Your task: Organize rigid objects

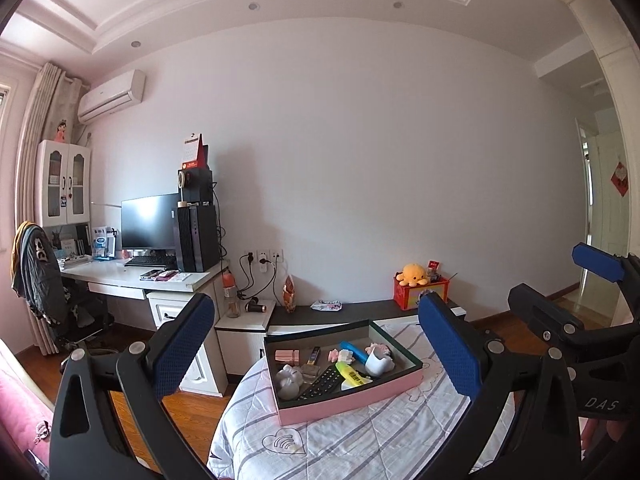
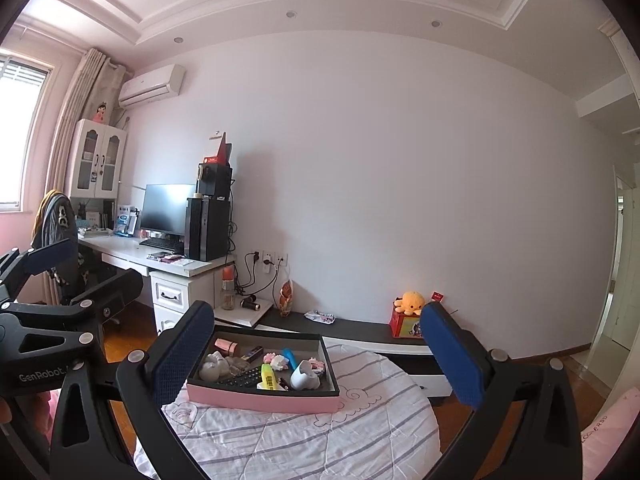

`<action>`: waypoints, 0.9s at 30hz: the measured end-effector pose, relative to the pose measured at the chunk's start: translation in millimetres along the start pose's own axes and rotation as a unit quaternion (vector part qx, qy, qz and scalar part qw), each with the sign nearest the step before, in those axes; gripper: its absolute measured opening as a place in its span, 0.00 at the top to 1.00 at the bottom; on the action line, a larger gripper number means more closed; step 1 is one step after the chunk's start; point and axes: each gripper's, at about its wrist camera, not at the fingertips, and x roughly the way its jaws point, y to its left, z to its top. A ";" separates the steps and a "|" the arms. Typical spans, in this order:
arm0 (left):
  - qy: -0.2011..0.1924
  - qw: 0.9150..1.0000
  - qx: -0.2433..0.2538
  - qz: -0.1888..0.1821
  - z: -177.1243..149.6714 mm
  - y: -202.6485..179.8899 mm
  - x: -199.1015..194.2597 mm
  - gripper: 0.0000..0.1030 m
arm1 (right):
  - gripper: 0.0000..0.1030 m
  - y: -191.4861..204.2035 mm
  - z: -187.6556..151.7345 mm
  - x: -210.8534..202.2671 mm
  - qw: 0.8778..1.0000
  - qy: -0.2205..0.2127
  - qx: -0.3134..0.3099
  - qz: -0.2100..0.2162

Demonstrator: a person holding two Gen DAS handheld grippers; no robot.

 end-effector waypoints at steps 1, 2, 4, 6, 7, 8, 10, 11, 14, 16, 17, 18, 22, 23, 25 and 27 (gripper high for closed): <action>0.001 1.000 0.001 0.002 -0.9 0.4 0.4 0.00 | 0.00 0.3 -0.2 1.0 1.000 0.001 0.000 0.001; 0.000 1.000 0.002 0.003 -1.3 0.9 0.0 0.00 | 0.00 0.4 -0.6 1.4 1.000 0.003 0.001 0.002; -0.001 1.000 0.006 0.008 -2.2 0.2 -1.1 0.00 | 0.00 0.4 -1.8 2.5 1.000 0.003 0.002 0.005; -0.005 1.000 0.008 0.010 -2.4 -0.6 -0.4 0.00 | 0.00 0.4 -2.8 3.7 1.000 0.005 0.004 0.006; -0.005 1.000 0.008 0.010 -2.8 -0.4 -0.1 0.00 | 0.00 0.1 -3.0 4.3 1.000 0.005 0.004 0.007; -0.006 1.000 0.006 0.008 -3.0 -0.1 -0.3 0.00 | 0.00 0.0 -3.0 4.2 1.000 0.005 0.005 0.008; -0.007 1.000 0.005 0.008 -3.2 0.1 -0.8 0.00 | 0.00 0.5 -4.0 4.1 1.000 0.001 0.004 0.006; -0.007 1.000 0.006 0.009 -3.5 0.2 -0.6 0.00 | 0.00 0.8 -3.9 4.1 1.000 0.002 0.003 0.006; -0.006 1.000 0.005 0.008 -3.5 0.4 0.9 0.00 | 0.00 1.2 -4.1 5.7 1.000 0.003 0.004 0.006; -0.005 1.000 0.006 0.009 -3.6 0.2 1.7 0.00 | 0.00 1.3 -4.7 6.5 1.000 0.004 0.004 0.006; -0.004 1.000 0.006 0.009 -3.5 0.2 1.9 0.00 | 0.00 1.3 -4.9 6.8 1.000 0.005 0.004 0.006; -0.004 1.000 0.006 0.010 -3.6 0.5 2.4 0.00 | 0.00 1.5 -5.0 7.5 1.000 0.006 0.004 0.006; -0.006 1.000 0.005 0.010 -3.9 0.2 3.2 0.00 | 0.00 1.4 -5.4 8.4 1.000 0.007 0.005 0.007; -0.005 1.000 0.006 0.010 -4.7 0.1 4.4 0.00 | 0.00 1.4 -5.3 8.5 1.000 0.007 0.005 0.006; -0.003 1.000 0.007 0.011 -5.6 -0.3 5.9 0.00 | 0.00 1.3 -5.5 10.0 1.000 0.009 0.003 0.005; -0.003 1.000 0.007 0.012 -6.0 -0.4 6.5 0.00 | 0.00 1.7 -5.8 10.5 1.000 0.009 0.004 0.004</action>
